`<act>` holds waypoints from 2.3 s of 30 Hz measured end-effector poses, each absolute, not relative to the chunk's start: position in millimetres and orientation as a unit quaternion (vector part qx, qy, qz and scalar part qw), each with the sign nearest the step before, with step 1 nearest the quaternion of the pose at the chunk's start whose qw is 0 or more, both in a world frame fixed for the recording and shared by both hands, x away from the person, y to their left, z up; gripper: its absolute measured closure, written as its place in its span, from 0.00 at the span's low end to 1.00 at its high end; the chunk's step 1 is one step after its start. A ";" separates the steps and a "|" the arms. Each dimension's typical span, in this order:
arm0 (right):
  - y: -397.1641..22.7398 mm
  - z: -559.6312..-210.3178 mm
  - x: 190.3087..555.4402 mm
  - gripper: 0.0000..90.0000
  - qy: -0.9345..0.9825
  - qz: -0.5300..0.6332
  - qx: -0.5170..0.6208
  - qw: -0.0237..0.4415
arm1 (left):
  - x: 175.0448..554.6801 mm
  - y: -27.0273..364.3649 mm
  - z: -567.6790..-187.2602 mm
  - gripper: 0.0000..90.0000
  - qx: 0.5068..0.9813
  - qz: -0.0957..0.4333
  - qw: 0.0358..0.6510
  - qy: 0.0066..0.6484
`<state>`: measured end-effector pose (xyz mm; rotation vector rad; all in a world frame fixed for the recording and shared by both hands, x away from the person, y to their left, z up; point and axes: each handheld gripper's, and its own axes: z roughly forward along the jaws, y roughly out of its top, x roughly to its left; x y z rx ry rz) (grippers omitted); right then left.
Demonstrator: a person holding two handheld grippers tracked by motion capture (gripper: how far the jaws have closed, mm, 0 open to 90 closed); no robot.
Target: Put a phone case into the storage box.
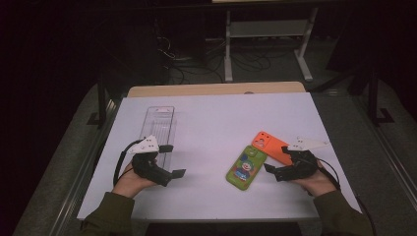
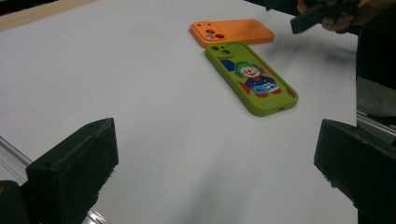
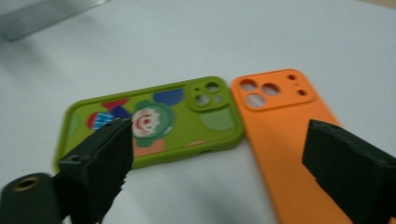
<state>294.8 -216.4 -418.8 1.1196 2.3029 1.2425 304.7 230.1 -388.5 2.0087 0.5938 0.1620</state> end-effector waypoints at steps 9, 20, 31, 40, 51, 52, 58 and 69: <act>-205.9 -424.3 283.3 0.00 0.809 0.441 0.364 0.132 | 304.7 230.3 -388.7 0.00 0.829 0.067 0.498 0.245; -207.4 -415.1 295.8 0.00 0.822 0.412 0.366 0.144 | 305.4 230.8 -388.9 0.00 0.831 0.069 0.496 0.244; -215.3 -407.3 327.8 0.00 0.858 0.341 0.359 0.138 | 305.5 232.2 -388.3 0.00 0.832 0.070 0.493 0.245; -217.9 -410.8 362.3 0.00 0.881 0.289 0.346 0.140 | 306.5 233.0 -389.0 0.00 0.832 0.070 0.493 0.245; -226.9 -425.7 392.6 0.02 0.896 0.258 0.349 0.098 | 306.2 232.8 -389.2 0.00 0.832 0.069 0.492 0.246; -227.5 -427.1 393.0 0.02 0.896 0.255 0.351 0.099 | 306.2 232.9 -389.3 0.00 0.833 0.069 0.491 0.245; -228.0 -434.6 394.0 0.02 0.903 0.238 0.348 0.088 | 305.5 232.3 -389.8 0.00 0.830 0.069 0.493 0.252; -230.2 -440.3 394.3 0.07 0.910 0.223 0.343 0.072 | 304.8 232.1 -390.1 0.00 0.829 0.070 0.493 0.253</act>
